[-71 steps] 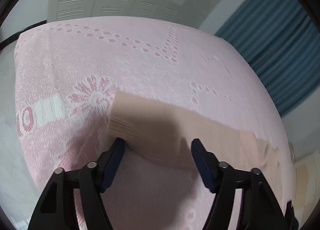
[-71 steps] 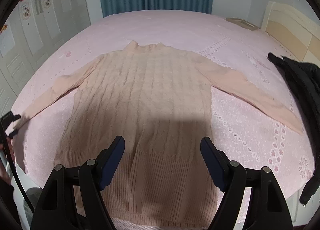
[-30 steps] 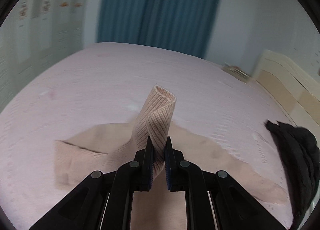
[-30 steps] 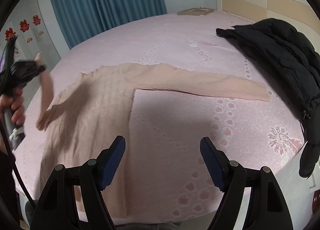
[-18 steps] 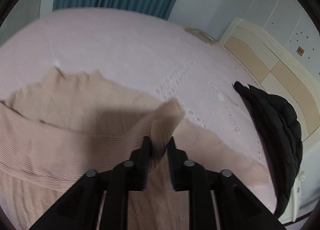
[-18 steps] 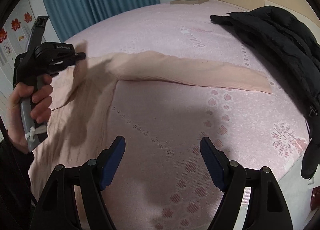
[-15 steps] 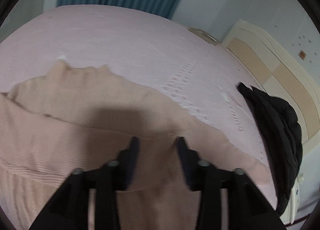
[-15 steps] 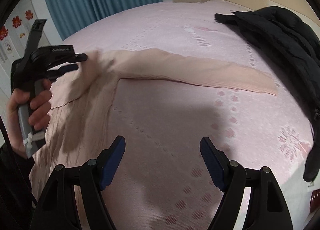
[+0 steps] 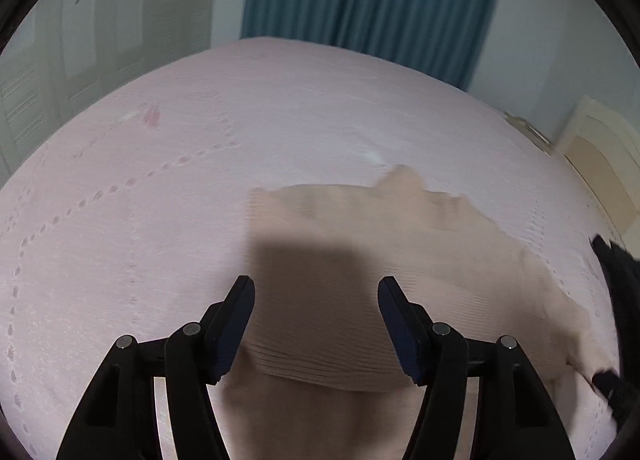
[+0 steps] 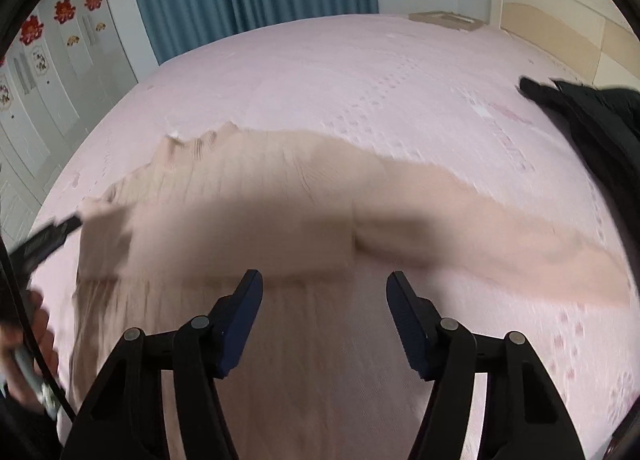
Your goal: Fold small clothes
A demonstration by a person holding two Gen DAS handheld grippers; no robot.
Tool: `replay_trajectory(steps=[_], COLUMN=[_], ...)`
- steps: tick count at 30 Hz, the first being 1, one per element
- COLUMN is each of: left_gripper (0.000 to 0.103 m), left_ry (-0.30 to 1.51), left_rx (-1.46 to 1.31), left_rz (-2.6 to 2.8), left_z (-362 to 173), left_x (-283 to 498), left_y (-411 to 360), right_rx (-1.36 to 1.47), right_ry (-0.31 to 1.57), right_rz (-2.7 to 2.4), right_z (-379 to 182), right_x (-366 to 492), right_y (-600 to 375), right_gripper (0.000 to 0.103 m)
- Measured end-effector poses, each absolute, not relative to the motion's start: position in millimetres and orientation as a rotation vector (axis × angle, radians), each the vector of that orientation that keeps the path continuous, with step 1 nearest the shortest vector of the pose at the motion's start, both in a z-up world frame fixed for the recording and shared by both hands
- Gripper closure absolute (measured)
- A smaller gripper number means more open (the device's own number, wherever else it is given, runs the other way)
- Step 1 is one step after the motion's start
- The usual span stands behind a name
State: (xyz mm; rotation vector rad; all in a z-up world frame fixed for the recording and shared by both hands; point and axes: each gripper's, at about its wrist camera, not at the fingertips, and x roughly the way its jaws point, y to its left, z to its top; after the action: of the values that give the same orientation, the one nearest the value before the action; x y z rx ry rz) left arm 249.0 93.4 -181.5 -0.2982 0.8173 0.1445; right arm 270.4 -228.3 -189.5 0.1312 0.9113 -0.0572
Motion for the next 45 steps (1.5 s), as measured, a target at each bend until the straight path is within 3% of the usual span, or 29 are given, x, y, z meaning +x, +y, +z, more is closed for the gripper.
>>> replay_trajectory(steps=[7,9,13,15,21,23,25,29,31,40,45], left_gripper=[0.043,0.048,0.088,0.091,0.092,0.092,0.092,0.088,0.086,0.086,0.086], left_ry=[0.885,0.885,0.876,0.855,0.846,0.851,0.856,0.866,0.867,0.851,0.844], left_rx=[-0.481,-0.518,-0.564,-0.552,-0.53,-0.518,-0.51,-0.513,-0.524,-0.523,-0.487], left_rz=[0.04,0.034,0.036,0.049,0.108,0.108,0.105,0.097,0.09,0.089,0.099], left_z=[-216.7,-228.4,-234.5,-230.3,-230.3,-231.4,-230.7,-230.1,-231.4,-230.9,-228.0], left_x=[253.3,266.3,274.9,271.5,272.9,272.0,271.5,272.8,273.0,271.1,270.7], left_y=[125.8,119.3,116.2,119.6,119.3,118.1,116.1,115.6,117.7,116.6,111.6], right_rx=[0.073,0.076,0.148,0.168,0.176,0.183,0.171,0.129,0.108,0.151,0.175], right_ry=[0.874,0.902,0.953,0.964,0.957,0.961,0.957,0.928,0.894,0.773,0.846], right_rz=[-0.158,-0.17,-0.149,-0.107,-0.08,-0.067,-0.067,-0.067,-0.067,-0.074,-0.096], right_z=[-202.3,-214.8,-234.1,-238.2,-251.4,-254.8,-257.7,-256.6,-252.7,-236.7,-250.7], right_x=[305.7,305.1,310.0,314.2,321.9,326.2,329.6,331.2,330.2,329.3,337.9], right_y=[-229.7,-239.1,-252.1,-253.9,-247.2,-245.7,-242.9,-235.9,-233.5,-235.5,-240.2], right_gripper=[0.04,0.04,0.04,0.04,0.048,0.059,0.063,0.09,0.098,0.1,0.1])
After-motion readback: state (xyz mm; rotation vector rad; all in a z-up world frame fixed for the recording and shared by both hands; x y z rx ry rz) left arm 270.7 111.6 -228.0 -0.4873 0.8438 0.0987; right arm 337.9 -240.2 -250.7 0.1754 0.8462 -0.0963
